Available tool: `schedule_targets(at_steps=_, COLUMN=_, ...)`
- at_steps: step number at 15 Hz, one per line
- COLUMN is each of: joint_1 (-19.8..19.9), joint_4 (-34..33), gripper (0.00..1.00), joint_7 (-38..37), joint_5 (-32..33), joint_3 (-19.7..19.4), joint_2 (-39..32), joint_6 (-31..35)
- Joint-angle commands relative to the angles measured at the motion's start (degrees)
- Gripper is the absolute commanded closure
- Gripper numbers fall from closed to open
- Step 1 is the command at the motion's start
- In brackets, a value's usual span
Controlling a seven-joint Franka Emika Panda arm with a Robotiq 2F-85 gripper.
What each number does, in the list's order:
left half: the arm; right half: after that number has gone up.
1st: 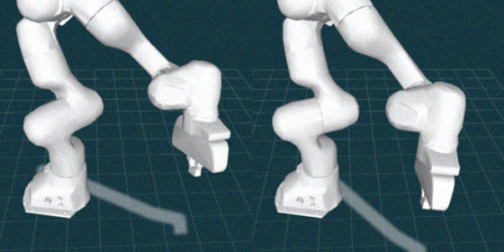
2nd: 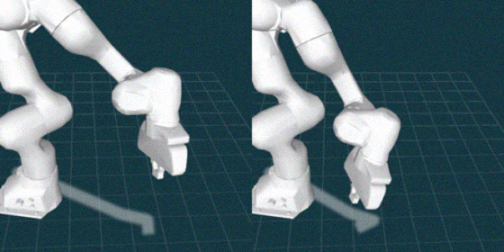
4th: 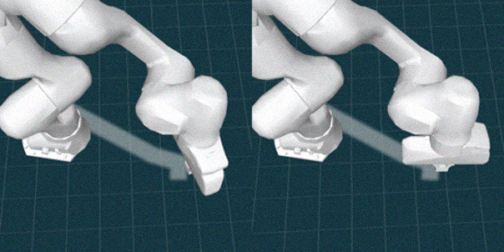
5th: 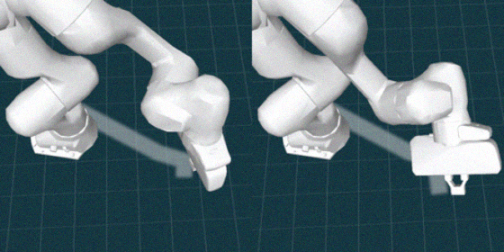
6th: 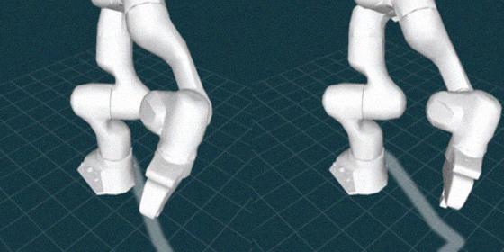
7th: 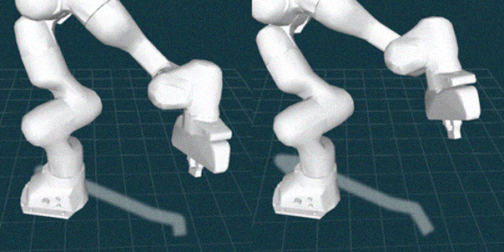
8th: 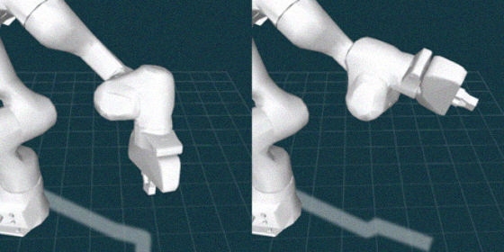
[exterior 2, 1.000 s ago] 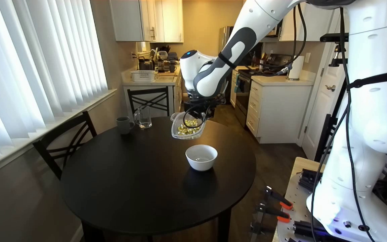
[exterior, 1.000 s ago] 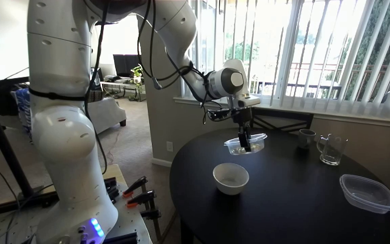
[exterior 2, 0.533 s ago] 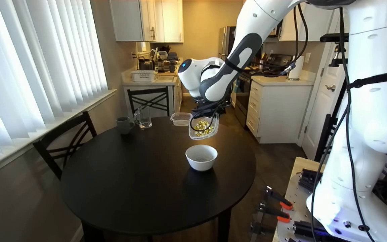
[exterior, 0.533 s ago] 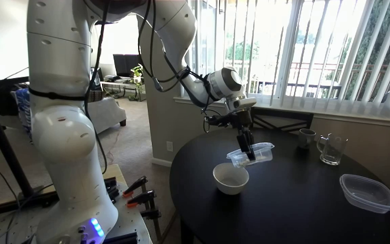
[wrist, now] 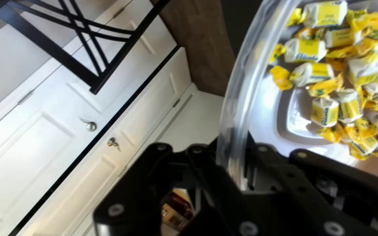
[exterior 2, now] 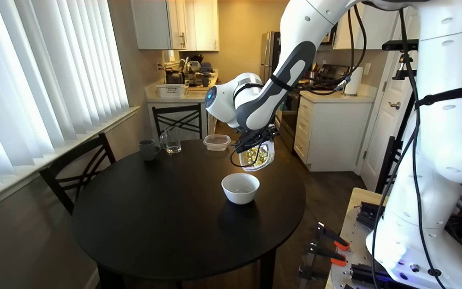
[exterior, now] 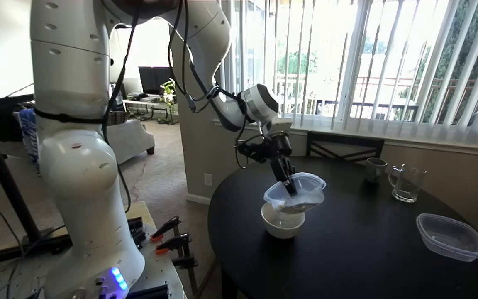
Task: Pick up the clear lunch box with candy and pour all the candy into the white bowl
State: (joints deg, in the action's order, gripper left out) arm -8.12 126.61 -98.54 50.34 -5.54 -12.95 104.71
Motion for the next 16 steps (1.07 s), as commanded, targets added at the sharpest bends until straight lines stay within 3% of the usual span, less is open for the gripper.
schedule_targets(at_steps=1, joint_1=-1.66, joint_4=1.41, gripper=0.95, joint_7=-6.83, joint_5=2.00, joint_3=4.06, joint_2=1.09, joint_6=-11.59)
schedule_targets(at_steps=4, joint_1=-2.63, joint_4=0.71, gripper=0.95, joint_7=-9.59, joint_5=1.20, joint_3=7.20, joint_2=0.61, joint_6=-18.89)
schedule_targets(at_steps=8, joint_1=-2.83, joint_4=-0.54, gripper=0.95, joint_7=-10.94, joint_5=1.08, joint_3=9.66, joint_2=-0.71, joint_6=-22.49)
schedule_targets(at_steps=16, joint_1=-2.80, joint_4=-3.74, gripper=0.95, joint_7=-11.77, joint_5=1.60, joint_3=9.97, joint_2=-4.27, joint_6=-27.32)
